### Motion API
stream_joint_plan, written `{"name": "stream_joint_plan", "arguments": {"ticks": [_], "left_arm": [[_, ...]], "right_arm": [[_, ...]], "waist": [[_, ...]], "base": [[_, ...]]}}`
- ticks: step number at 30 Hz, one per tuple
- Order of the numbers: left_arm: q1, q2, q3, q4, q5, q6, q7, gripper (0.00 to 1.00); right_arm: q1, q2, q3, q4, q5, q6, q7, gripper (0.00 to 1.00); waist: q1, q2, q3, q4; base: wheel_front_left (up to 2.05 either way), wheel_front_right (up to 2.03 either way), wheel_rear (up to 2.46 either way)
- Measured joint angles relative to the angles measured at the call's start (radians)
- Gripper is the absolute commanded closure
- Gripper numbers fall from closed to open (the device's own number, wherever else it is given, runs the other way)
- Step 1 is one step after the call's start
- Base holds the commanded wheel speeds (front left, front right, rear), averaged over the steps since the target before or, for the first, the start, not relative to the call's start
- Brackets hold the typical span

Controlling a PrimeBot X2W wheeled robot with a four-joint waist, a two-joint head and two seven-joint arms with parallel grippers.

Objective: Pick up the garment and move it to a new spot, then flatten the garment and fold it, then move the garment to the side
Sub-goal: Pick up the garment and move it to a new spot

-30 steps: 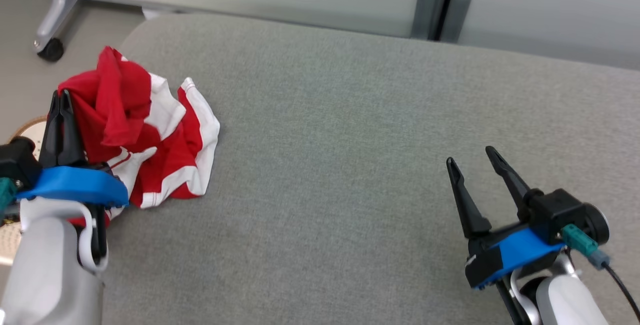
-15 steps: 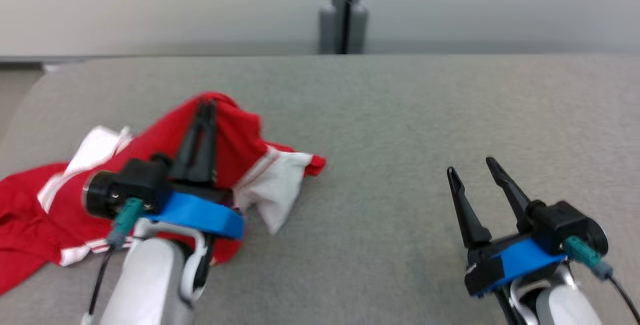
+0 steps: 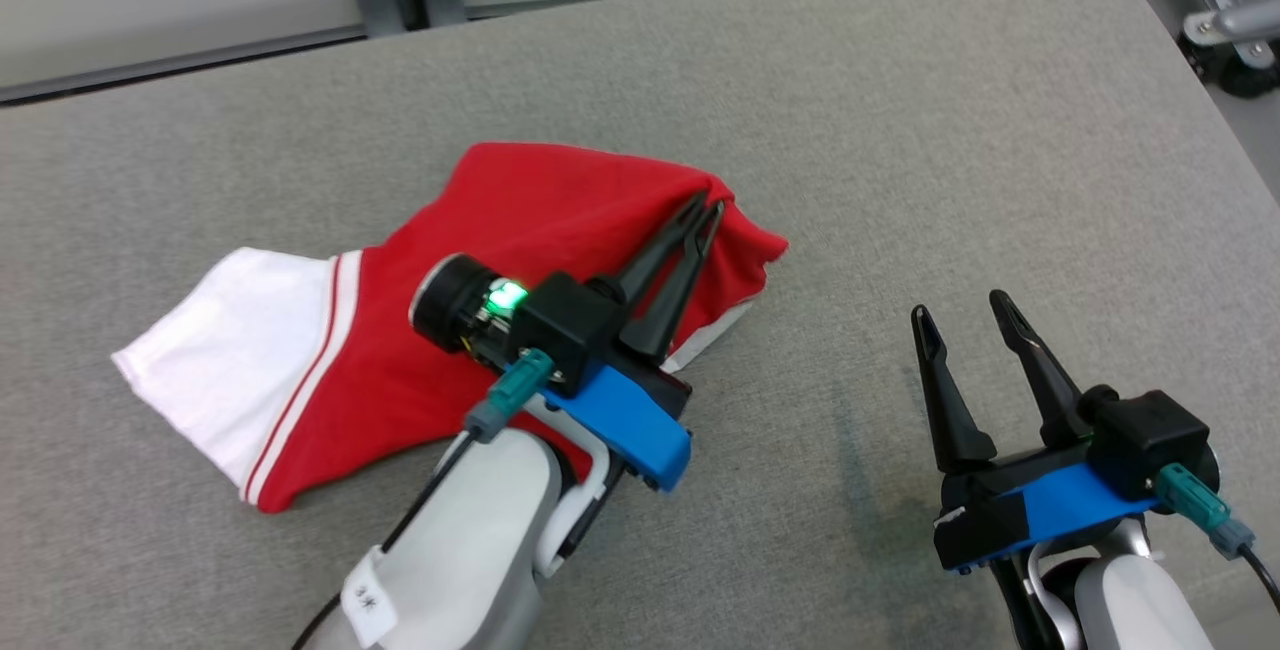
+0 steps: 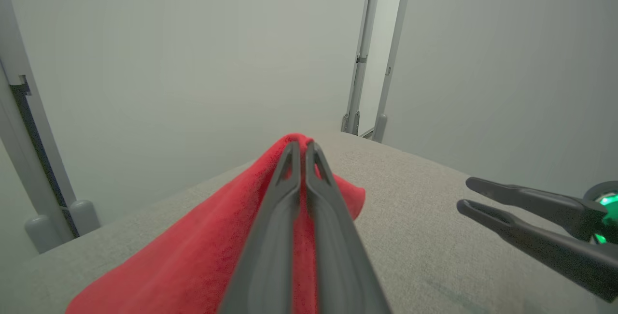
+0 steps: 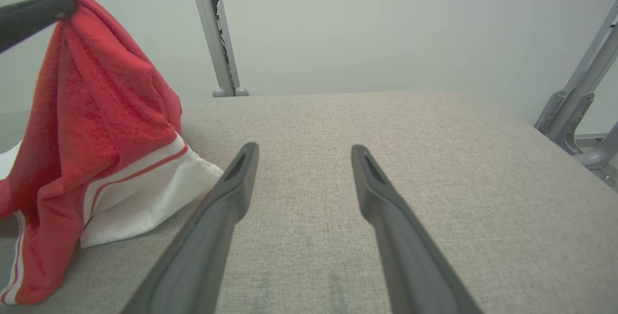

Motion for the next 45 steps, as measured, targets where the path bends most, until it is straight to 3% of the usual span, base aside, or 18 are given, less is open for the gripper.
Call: {"name": "stream_joint_plan", "arguments": {"ticks": [4,5,6,11,16,24,30,45], "left_arm": [[-0.002,-0.001,-0.057,0.086,-0.035,-0.002,0.022,0.96],[-0.001,0.0,-0.063,0.108,-0.041,-0.002,0.024,0.43],[-0.001,0.002,-0.067,0.125,-0.043,-0.002,0.022,0.0],[0.007,0.021,-0.083,0.152,-0.039,0.0,-0.036,0.0],[0.04,0.04,-0.053,0.116,-0.031,0.046,-0.098,0.0],[0.147,0.111,0.12,0.037,-0.093,0.155,-0.136,0.0],[0.243,0.167,0.229,0.028,-0.134,0.204,-0.138,0.0],[0.428,0.226,0.276,0.017,-0.18,0.224,-0.123,0.0]], "right_arm": [[-0.009,0.001,0.003,0.024,0.023,0.0,-0.03,0.0],[-0.014,0.001,0.004,0.03,0.027,0.0,-0.035,0.0],[-0.018,0.001,0.005,0.037,0.03,0.0,-0.044,0.0],[-0.025,0.002,0.003,0.069,0.034,0.0,-0.06,0.0],[-0.026,0.002,-0.004,0.085,0.02,0.0,-0.061,0.0],[-0.004,0.002,-0.021,0.069,-0.018,0.0,-0.023,0.0],[0.025,0.002,-0.032,0.047,-0.035,0.0,0.009,0.0],[0.136,0.002,-0.074,-0.01,-0.045,0.0,0.069,0.0]], "waist": [[0.0001,0.0001,0.034,-0.025],[0.0001,0.0001,0.038,-0.027],[0.0001,0.0001,0.04,-0.028],[0.0001,0.0002,0.025,-0.007],[-0.0002,0.0001,-0.026,0.05],[-0.0002,0.0,-0.126,0.165],[-0.0003,0.0,-0.176,0.219],[-0.0002,0.0,-0.265,0.23]], "base": [[0.0,0.0,0.0],[0.0,0.0,0.0],[0.0,0.0,0.0],[0.0,0.0,0.0],[0.0,0.0,0.0],[0.0,0.0,0.0],[0.0,0.0,0.0],[0.0,0.0,0.0]]}}
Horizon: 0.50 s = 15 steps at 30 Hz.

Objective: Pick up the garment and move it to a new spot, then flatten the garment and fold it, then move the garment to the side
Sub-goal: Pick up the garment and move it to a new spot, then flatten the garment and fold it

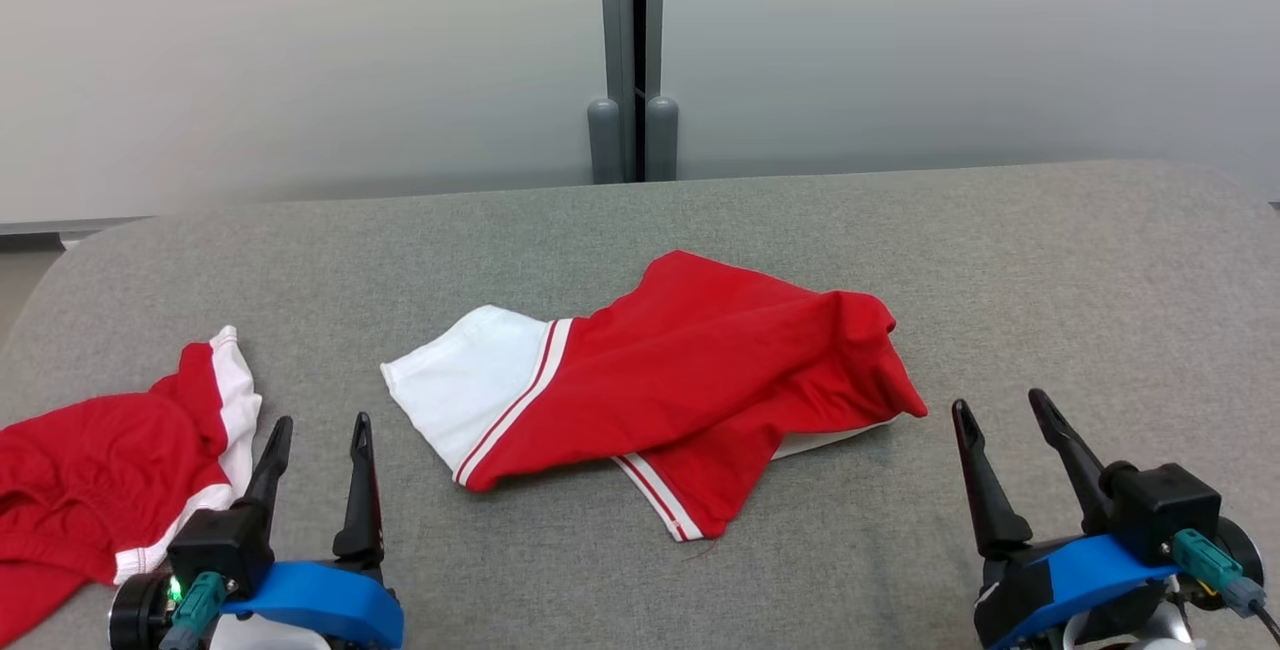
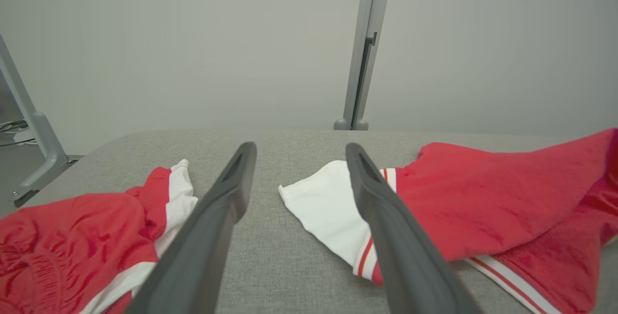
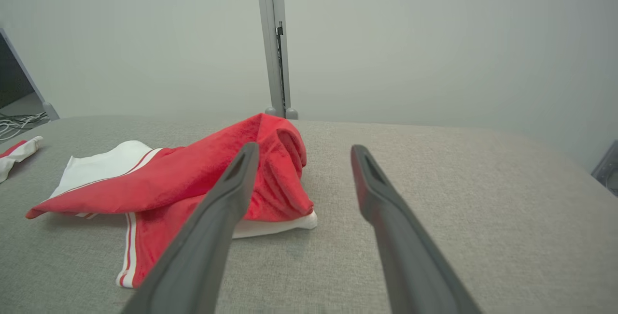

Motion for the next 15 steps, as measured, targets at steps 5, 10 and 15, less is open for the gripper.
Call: {"name": "stream_joint_plan", "arguments": {"ticks": [5,10,15], "left_arm": [[0.041,0.006,-0.005,-0.017,-0.003,0.011,0.019,0.0],[0.059,0.017,-0.005,-0.035,-0.009,0.016,0.033,0.0],[0.066,0.019,-0.011,-0.05,-0.01,0.024,0.041,0.0]], "right_arm": [[0.031,0.0,-0.004,-0.017,0.003,0.0,0.012,0.0],[0.038,0.0,-0.005,-0.032,0.004,0.0,0.02,0.0],[0.041,0.0,-0.007,-0.042,0.006,0.0,0.021,0.0]], "waist": [[0.0,0.0,-0.029,-0.012],[0.0001,0.0,-0.038,-0.017],[0.0001,-0.0001,-0.037,-0.016]], "base": [[0.0,0.0,0.0],[0.0,0.0,0.0],[0.0,0.0,0.0]]}}
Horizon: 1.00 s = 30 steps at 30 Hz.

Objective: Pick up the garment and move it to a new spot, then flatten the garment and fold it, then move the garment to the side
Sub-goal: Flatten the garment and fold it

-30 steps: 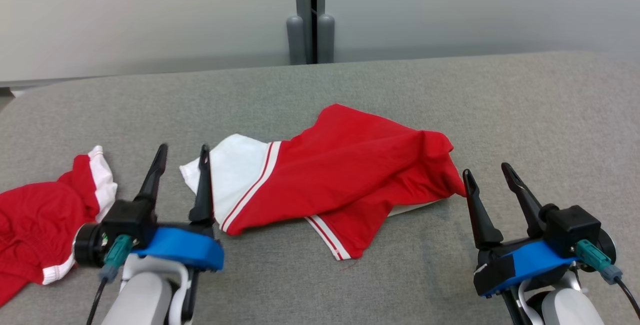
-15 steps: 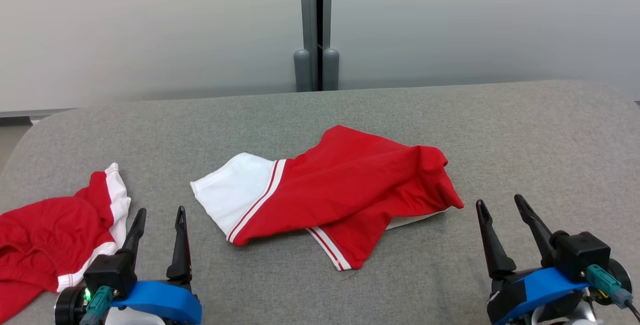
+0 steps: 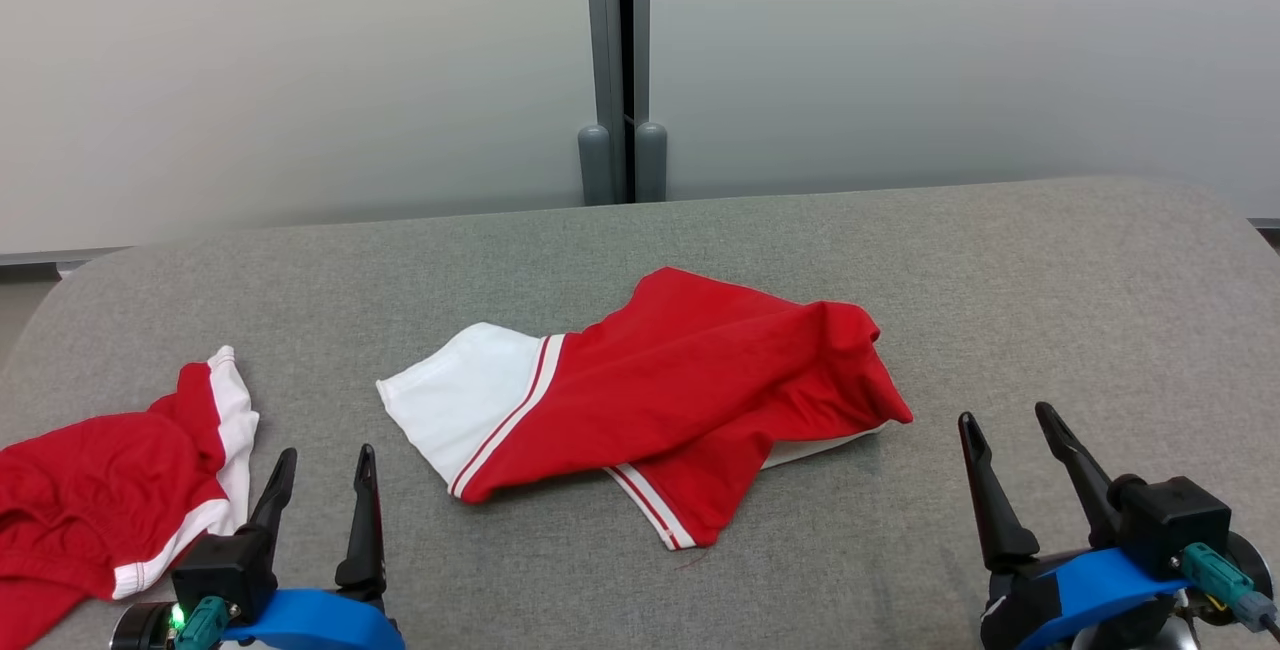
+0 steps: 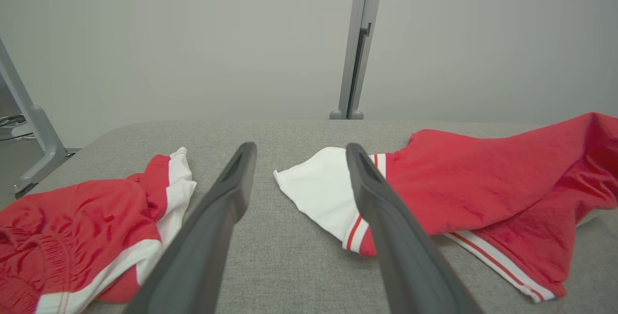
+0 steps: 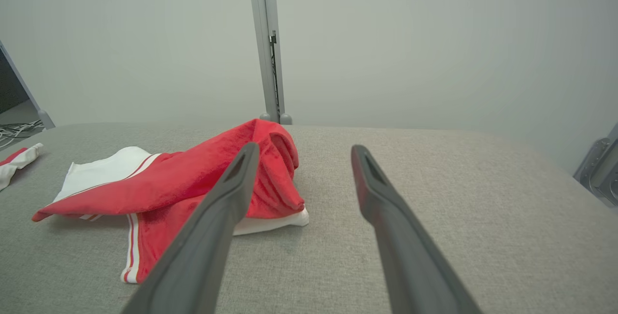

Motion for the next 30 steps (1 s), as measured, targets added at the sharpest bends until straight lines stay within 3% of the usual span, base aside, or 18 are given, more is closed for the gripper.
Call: {"name": "stream_joint_plan", "arguments": {"ticks": [18,23,30], "left_arm": [[-0.03,-0.001,-0.042,-0.034,0.015,0.005,0.013,0.0],[-0.116,-0.044,-0.143,-0.037,0.049,-0.045,0.068,0.0],[-0.198,-0.126,-0.309,0.042,0.076,-0.155,0.162,0.0]], "right_arm": [[-0.006,0.0,0.004,-0.008,0.002,0.0,0.005,0.0],[-0.026,0.0,0.01,-0.013,-0.002,0.0,0.008,0.0],[-0.069,0.0,0.025,-0.004,0.0,0.0,-0.007,0.0]], "waist": [[0.0,0.0,0.033,0.002],[0.0002,0.0004,0.097,-0.002],[0.0002,0.0004,0.192,-0.017]], "base": [[0.0,0.0,0.0],[0.0,0.0,0.0],[0.0,0.0,0.0]]}}
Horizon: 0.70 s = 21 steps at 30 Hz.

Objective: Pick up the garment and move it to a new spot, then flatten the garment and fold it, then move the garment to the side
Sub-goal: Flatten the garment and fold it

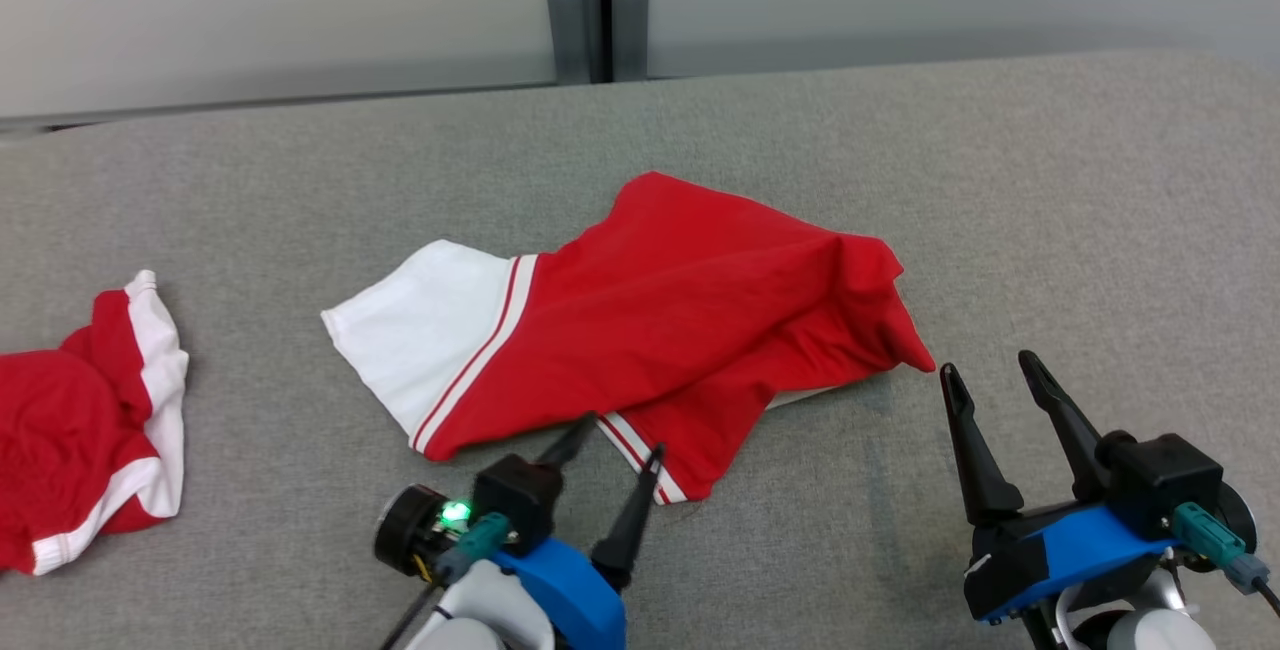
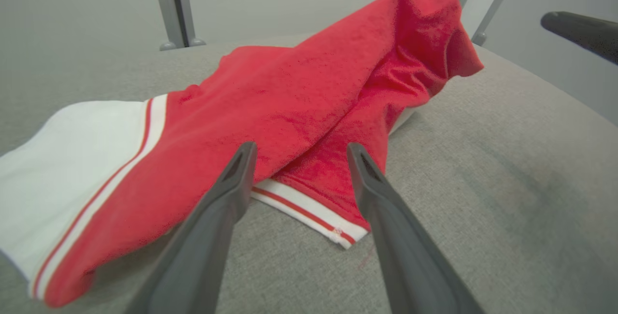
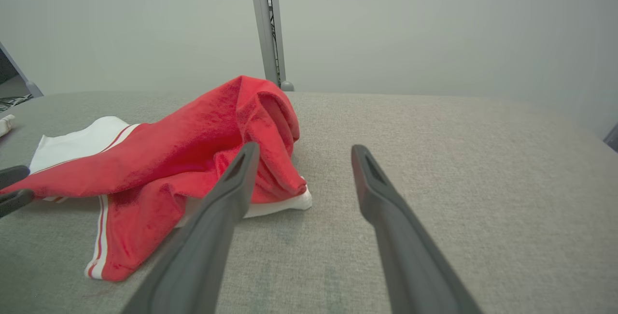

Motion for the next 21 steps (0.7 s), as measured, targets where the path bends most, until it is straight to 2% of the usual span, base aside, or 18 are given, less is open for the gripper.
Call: {"name": "stream_joint_plan", "arguments": {"ticks": [4,12,13,14,15,21], "left_arm": [[-0.031,-0.029,-0.046,0.086,0.003,-0.031,0.035,0.0],[-0.121,-0.045,-0.073,0.253,-0.009,-0.058,0.106,0.0],[-0.132,-0.047,-0.078,0.268,-0.013,-0.064,0.115,0.31],[-0.143,-0.047,-0.081,0.281,-0.014,-0.068,0.121,0.85],[-0.152,-0.048,-0.083,0.29,-0.018,-0.072,0.121,1.0],[-0.167,-0.046,-0.097,0.291,-0.012,-0.077,0.055,1.0]], "right_arm": [[-0.019,0.0,0.009,0.013,0.006,0.0,-0.012,0.0],[-0.048,0.0,0.005,0.04,0.016,0.0,-0.031,0.0],[-0.05,0.0,0.005,0.043,0.016,0.0,-0.034,0.0],[-0.051,0.0,0.003,0.047,0.018,0.0,-0.036,0.0],[-0.051,0.0,0.003,0.05,0.018,0.0,-0.037,0.0],[-0.062,0.0,-0.008,0.067,0.023,0.0,-0.046,0.0]], "waist": [[0.0,0.0,0.037,-0.016],[-0.0002,0.0,0.074,-0.031],[-0.0002,-0.0001,0.075,-0.032],[-0.0003,-0.0002,0.076,-0.032],[-0.0003,-0.0002,0.076,-0.032],[-0.0002,-0.0001,0.057,-0.025]], "base": [[0.0,0.0,0.0],[0.0,0.0,0.0],[0.0,0.0,0.0],[0.0,0.0,0.0],[0.0,0.0,0.0],[0.0,0.0,0.0]]}}
